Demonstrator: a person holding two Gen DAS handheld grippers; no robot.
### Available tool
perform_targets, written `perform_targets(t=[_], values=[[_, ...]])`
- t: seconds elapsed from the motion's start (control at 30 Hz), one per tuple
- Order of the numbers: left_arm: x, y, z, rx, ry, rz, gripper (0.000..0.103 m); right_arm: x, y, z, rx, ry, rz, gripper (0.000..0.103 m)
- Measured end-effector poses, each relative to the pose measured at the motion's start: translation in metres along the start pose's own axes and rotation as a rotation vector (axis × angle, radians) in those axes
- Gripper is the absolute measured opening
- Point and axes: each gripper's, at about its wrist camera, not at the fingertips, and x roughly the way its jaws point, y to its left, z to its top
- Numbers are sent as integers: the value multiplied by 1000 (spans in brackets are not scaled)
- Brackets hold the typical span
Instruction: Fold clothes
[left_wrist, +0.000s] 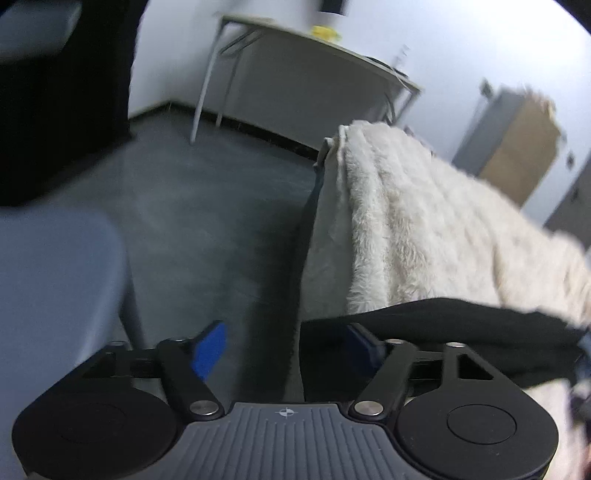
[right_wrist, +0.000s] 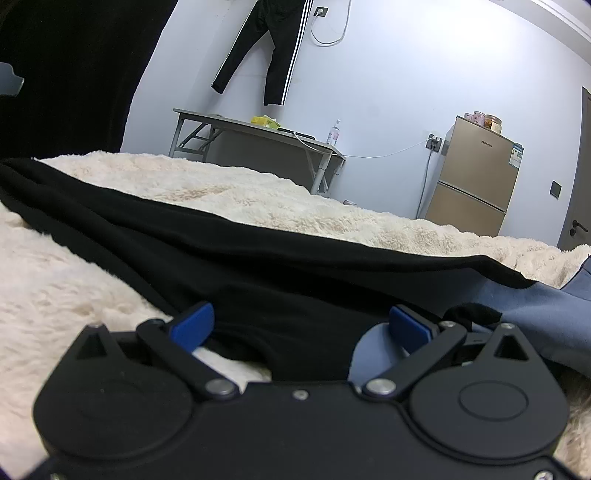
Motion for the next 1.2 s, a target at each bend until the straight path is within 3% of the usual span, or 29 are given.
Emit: perform_targets(t=[0.13, 0.2, 0.23, 0.27, 0.3, 0.33, 0.37, 0.6, 0.67, 0.73, 0.77, 0.8, 0.87, 0.9, 1.03, 1.1, 1.17, 1.2], values=[[23, 12, -15, -87, 5, -143, 78, 0, 0, 0, -3, 0, -1, 103], [36, 13, -18, -112, 9, -176, 77, -1, 0, 0, -4, 0, -2, 103], [42, 12, -17, -122, 4, -193, 70, -1, 0, 0, -5, 0, -2, 103], [48, 10, -16, -132, 0, -210, 36, -1, 0, -1, -5, 0, -2, 103], [53, 8, -14, -138, -5, -223, 13, -1, 0, -1, -6, -1, -3, 103], [52, 3, -9, -123, -16, -222, 2, -1, 0, -1, -6, -1, -3, 103], [48, -3, -3, -96, -42, -206, 1, -1, 0, -1, -7, -1, -3, 103], [-20, -47, 63, -6, -165, -338, 0, -3, 0, -2, -14, -5, -8, 103], [-49, -55, 86, -53, -234, -474, 0, -1, 4, -1, -14, -3, -10, 103], [-41, -37, 93, -173, -194, -495, 0, 0, 4, -1, -15, -3, -10, 103], [-29, -27, 92, -224, -136, -451, 0, 0, 4, -1, -15, -3, -11, 103], [-5, -14, 87, -270, -23, -352, 0, 0, 4, -1, -15, -4, -11, 103], [31, -3, 69, -221, 139, -175, 0, 0, 4, -1, -15, -4, -10, 103], [45, -2, 57, -177, 181, -122, 0, -1, 3, -1, -14, -6, -10, 103], [60, -3, 34, -129, 177, -67, 3, -1, 4, -2, -16, -10, -11, 103], [56, -7, 36, -106, 148, -35, 13, -1, 4, -2, -17, -12, -12, 103], [49, -13, 42, -73, 103, -11, 40, -1, 4, -2, -20, -13, -14, 103], [48, -14, 43, -56, 89, -11, 47, -1, 5, -3, -23, -13, -15, 103]])
